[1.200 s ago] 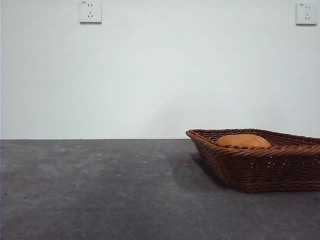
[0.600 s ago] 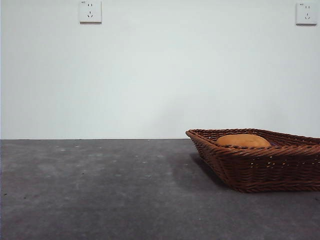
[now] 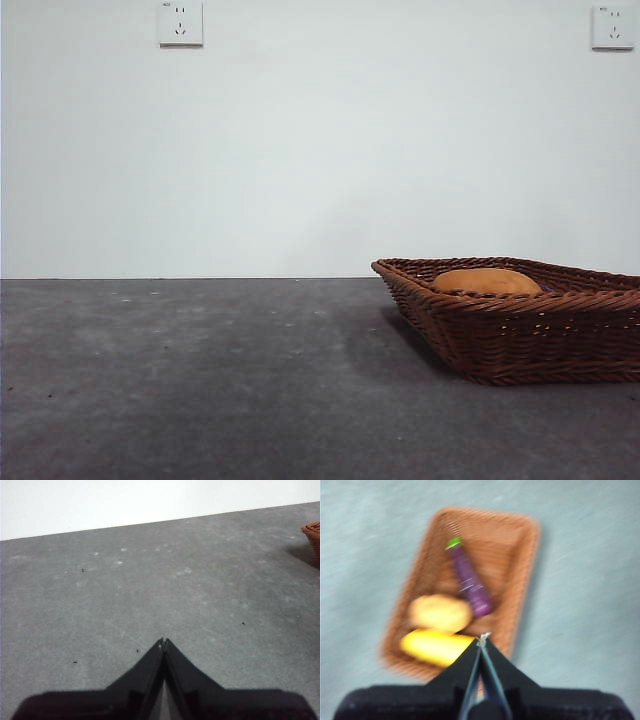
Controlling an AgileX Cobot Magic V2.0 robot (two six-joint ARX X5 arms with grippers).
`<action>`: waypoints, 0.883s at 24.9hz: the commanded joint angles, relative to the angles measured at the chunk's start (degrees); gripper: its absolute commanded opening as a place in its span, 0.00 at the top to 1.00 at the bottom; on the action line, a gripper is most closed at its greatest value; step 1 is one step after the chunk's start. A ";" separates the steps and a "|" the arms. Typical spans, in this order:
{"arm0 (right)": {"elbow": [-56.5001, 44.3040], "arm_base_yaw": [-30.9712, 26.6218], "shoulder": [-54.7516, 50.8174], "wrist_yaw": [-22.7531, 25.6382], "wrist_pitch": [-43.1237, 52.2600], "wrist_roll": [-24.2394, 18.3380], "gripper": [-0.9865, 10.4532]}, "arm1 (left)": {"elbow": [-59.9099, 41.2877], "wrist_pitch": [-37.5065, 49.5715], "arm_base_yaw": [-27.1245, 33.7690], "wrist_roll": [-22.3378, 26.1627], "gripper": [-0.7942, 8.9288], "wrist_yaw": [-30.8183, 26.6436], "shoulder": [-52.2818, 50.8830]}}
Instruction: Help me put the vegetables on the table into the basket
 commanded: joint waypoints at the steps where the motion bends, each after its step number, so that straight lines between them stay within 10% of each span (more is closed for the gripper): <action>1: 0.11 0.00 0.13 4.52 3.21 -0.68 0.91 | -0.57 0.02 0.11 -0.57 0.92 0.02 0.02; 6: 0.11 0.00 -2.58 14.95 4.04 -0.68 0.91 | -0.57 0.00 0.11 -0.57 0.92 0.02 0.02; 12: -3.34 0.00 -16.20 13.57 9.81 -0.66 0.91 | -0.57 0.00 0.11 -0.57 0.92 0.02 0.02; 22: -44.85 0.07 -42.03 13.57 39.89 8.59 0.91 | -0.57 0.00 0.11 -0.57 0.92 0.02 0.02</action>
